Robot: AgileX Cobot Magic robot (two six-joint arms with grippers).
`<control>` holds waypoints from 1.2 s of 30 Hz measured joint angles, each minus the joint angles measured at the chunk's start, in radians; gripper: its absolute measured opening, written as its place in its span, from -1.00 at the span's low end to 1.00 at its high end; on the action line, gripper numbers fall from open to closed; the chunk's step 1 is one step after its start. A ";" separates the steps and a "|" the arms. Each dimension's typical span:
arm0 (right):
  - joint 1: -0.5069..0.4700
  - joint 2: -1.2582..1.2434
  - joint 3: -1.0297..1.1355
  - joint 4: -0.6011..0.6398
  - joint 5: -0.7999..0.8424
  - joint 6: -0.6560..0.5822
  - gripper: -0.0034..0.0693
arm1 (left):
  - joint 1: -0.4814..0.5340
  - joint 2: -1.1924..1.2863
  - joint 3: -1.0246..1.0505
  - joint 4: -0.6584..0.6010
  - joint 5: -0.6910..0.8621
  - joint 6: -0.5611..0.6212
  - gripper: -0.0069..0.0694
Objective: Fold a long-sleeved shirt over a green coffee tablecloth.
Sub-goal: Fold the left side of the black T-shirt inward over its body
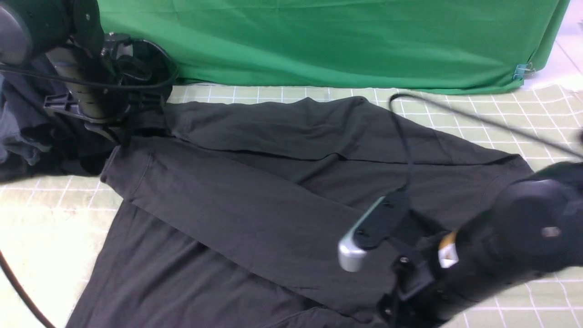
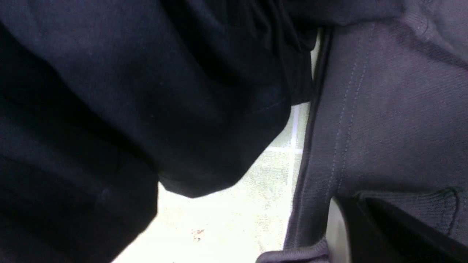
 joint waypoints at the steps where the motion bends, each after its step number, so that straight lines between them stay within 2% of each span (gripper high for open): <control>1: 0.000 0.047 0.000 -0.005 -0.054 0.000 0.14 | 0.000 0.000 0.000 0.004 0.000 0.000 -0.80; 7: 0.000 0.149 0.000 -0.025 -0.136 -0.004 0.16 | 0.000 0.000 0.000 0.004 0.000 -0.003 -0.80; 13: 0.000 0.204 0.000 -0.149 -0.216 0.117 0.12 | 0.000 0.000 0.000 -0.009 0.000 -0.002 -0.80; 17: 0.000 0.214 0.000 -0.170 -0.224 0.128 -0.19 | 0.000 0.000 0.000 -0.034 0.002 0.010 -0.80; 20: 0.000 0.207 0.000 -0.173 -0.200 0.131 -0.68 | 0.000 0.000 0.000 -0.047 0.014 0.024 -0.80; 22: 0.000 0.186 0.000 -0.174 -0.164 0.135 -0.81 | 0.000 0.000 0.000 -0.054 0.029 0.026 -0.80; 30: 0.000 0.068 0.000 -0.174 0.027 0.150 -0.82 | -0.002 0.000 0.000 -0.120 0.118 0.058 -0.80; 36: 0.000 0.008 0.068 -0.150 0.065 0.157 -0.82 | -0.036 0.000 0.000 -0.093 0.173 0.061 -0.80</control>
